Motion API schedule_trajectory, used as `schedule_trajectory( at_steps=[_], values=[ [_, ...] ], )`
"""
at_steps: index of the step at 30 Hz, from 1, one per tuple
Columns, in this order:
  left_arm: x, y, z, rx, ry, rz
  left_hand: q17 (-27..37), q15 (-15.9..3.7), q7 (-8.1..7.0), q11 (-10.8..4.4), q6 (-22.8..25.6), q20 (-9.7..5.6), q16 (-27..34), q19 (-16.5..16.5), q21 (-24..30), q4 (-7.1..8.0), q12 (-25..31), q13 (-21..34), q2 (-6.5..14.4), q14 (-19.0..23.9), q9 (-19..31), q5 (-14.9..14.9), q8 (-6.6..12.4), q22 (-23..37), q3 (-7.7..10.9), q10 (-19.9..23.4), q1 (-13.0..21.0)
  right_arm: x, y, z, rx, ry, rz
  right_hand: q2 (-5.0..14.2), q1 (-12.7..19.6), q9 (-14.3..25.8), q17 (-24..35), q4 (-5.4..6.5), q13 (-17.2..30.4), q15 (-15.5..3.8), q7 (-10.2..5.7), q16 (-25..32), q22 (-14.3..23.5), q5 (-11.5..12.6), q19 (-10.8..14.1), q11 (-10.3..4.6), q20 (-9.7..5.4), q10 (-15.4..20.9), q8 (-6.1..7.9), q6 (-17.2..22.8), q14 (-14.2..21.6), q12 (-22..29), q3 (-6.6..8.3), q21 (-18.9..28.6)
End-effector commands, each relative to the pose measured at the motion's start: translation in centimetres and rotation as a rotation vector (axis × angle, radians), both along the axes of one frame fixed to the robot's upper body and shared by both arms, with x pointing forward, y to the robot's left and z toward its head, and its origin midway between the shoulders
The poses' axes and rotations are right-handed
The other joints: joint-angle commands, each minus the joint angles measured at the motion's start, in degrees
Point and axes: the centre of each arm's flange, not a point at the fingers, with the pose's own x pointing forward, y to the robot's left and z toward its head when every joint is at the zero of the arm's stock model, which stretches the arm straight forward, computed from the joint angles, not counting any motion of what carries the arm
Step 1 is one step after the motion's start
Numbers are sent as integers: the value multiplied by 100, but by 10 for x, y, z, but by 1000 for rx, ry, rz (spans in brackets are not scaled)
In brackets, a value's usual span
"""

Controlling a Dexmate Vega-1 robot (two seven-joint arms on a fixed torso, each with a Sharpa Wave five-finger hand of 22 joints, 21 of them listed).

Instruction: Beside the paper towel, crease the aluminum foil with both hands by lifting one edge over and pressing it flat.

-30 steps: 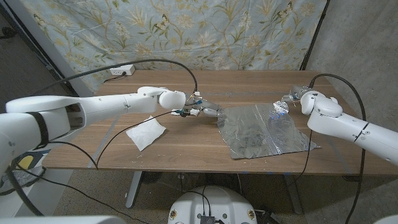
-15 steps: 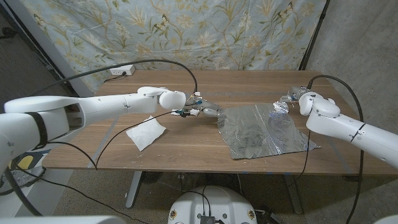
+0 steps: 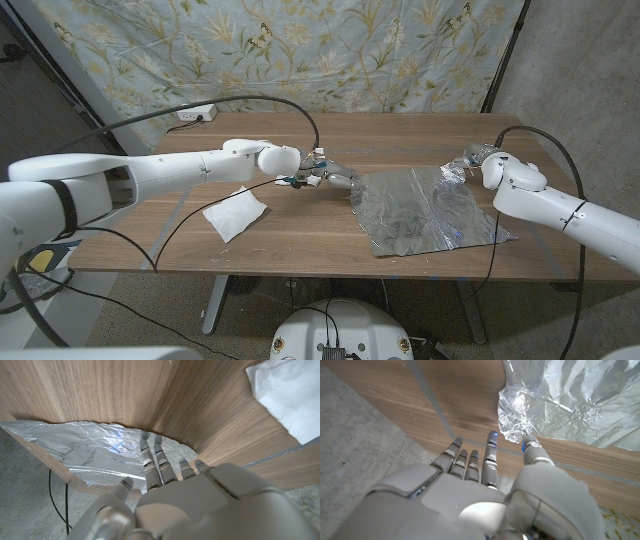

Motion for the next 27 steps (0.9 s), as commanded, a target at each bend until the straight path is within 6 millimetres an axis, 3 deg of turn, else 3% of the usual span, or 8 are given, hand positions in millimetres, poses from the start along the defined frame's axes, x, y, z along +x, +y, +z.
schedule_trajectory(
  at_steps=[1,12,27],
  values=[
    [-2,-4,-2,7,3,-3,11,-18,-22,23,54,44,6,-817,24,14,30,27,-12,31,33,-4,-33,-6,48,60,47,2,-8,-10,0,-3,-17,-8,102,8,-1,5,-5,-23,-51,39,32,42,69,-40,-27,104,7,80,68,31,-11,38],
    [-2,-2,-4,4,10,2,9,-22,-41,24,95,37,2,-799,25,5,25,28,-16,38,34,-4,-19,-7,69,57,56,5,-11,-18,6,-55,-51,-70,235,12,-2,31,-7,-177,-191,108,33,43,381,-155,-100,502,69,433,429,98,-69,90],
    [-4,-3,-9,-3,25,-3,7,-30,-36,25,92,46,-4,-795,20,-6,15,29,-24,42,36,-5,-24,-8,95,39,67,6,-9,-22,-13,-115,-68,-112,488,15,-3,23,-11,-383,-349,171,39,46,714,-254,-164,1062,264,1205,904,156,-121,111]
  ],
)
